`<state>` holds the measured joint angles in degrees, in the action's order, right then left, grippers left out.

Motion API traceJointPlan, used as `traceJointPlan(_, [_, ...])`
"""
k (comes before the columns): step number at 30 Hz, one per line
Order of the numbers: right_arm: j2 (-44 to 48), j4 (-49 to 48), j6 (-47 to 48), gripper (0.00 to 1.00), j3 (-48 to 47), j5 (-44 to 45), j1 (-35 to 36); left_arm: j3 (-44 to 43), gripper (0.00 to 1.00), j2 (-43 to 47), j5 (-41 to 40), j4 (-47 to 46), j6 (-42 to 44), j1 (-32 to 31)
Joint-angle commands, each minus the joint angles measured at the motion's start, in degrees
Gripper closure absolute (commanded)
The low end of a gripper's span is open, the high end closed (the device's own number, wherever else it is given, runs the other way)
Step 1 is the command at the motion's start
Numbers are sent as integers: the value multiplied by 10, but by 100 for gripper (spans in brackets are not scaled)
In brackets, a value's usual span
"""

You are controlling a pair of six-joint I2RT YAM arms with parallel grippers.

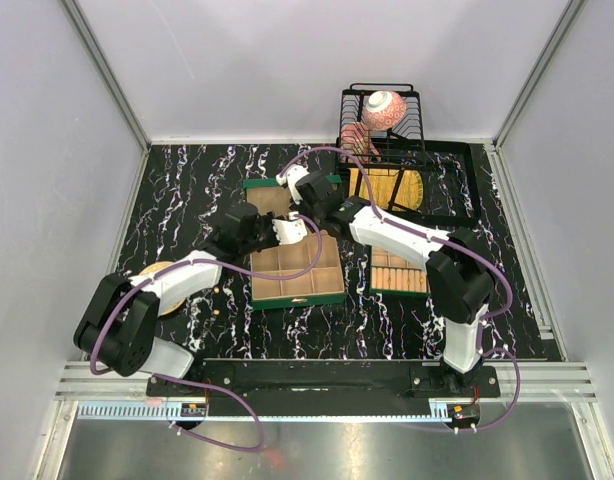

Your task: Organize the mixed jewelry

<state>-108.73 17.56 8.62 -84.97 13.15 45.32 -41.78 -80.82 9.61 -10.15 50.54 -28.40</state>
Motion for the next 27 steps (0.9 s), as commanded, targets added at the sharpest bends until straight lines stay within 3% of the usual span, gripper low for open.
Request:
traceJointPlan(1, [-7,0,-19,78,-37,-28,9,-18,100,0,10,-98,-1,-2])
traceJointPlan(27, [-32,14,-29,77,-87,-30,9,1,100,-14,8,-117,-10,-2])
